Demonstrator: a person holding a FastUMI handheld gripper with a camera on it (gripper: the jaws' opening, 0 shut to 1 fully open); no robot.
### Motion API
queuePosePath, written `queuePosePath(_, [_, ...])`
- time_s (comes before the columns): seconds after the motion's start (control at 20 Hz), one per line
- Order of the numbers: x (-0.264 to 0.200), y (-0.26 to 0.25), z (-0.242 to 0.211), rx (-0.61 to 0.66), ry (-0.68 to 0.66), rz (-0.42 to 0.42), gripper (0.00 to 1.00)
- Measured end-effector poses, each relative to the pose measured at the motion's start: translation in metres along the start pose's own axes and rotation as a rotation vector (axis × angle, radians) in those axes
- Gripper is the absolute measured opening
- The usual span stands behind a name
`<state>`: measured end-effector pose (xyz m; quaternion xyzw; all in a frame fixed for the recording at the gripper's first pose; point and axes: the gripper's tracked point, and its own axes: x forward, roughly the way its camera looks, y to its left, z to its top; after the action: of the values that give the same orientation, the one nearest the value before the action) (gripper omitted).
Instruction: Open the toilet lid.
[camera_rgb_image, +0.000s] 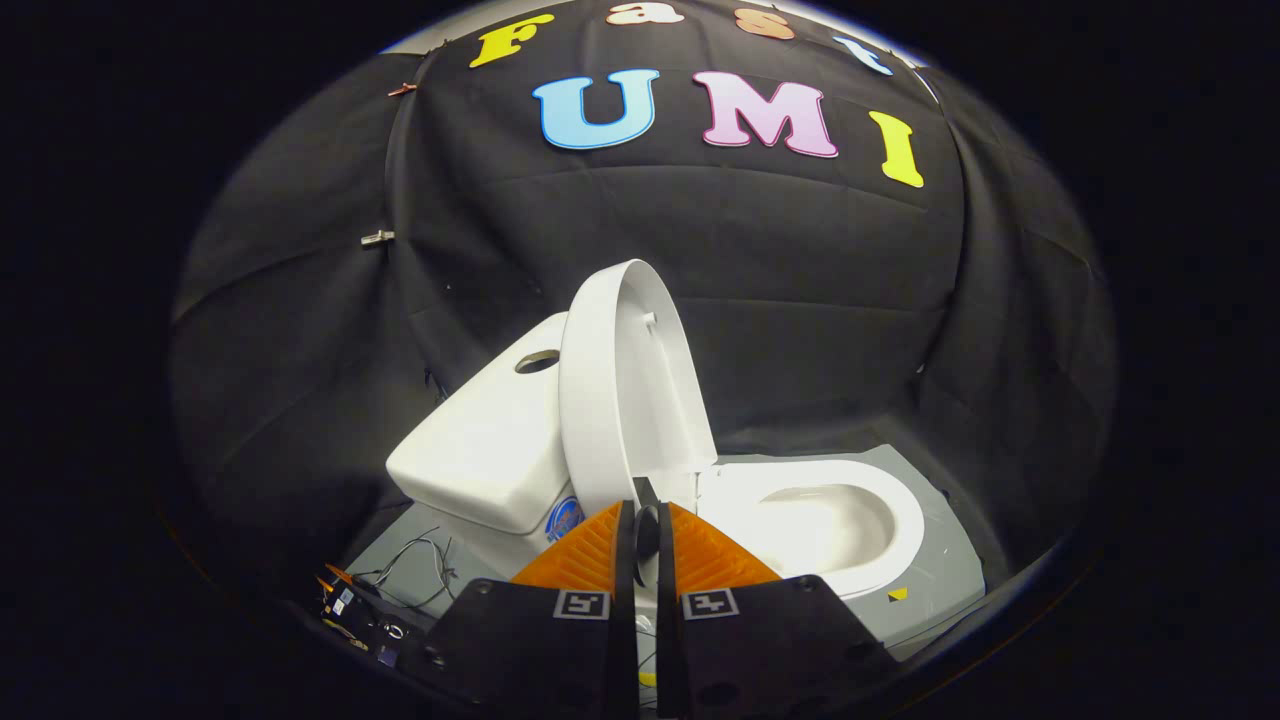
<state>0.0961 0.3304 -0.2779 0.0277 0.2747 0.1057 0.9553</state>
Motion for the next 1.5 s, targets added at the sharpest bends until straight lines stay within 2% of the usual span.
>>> queuePosePath(0.65, [0.0, 0.01, 0.001, -0.071, -0.009, -0.013, 0.12])
queuePosePath(0.8, [-0.003, 0.005, 0.006, -0.064, -0.022, -0.008, 0.27])
queuePosePath(1.05, [-0.02, -0.018, 0.017, -0.034, -0.051, 0.009, 1.0])
queuePosePath(1.15, [-0.03, -0.026, 0.026, -0.014, -0.081, 0.027, 1.0])
queuePosePath(1.5, [-0.06, -0.065, 0.049, -0.013, -0.173, 0.011, 1.0])
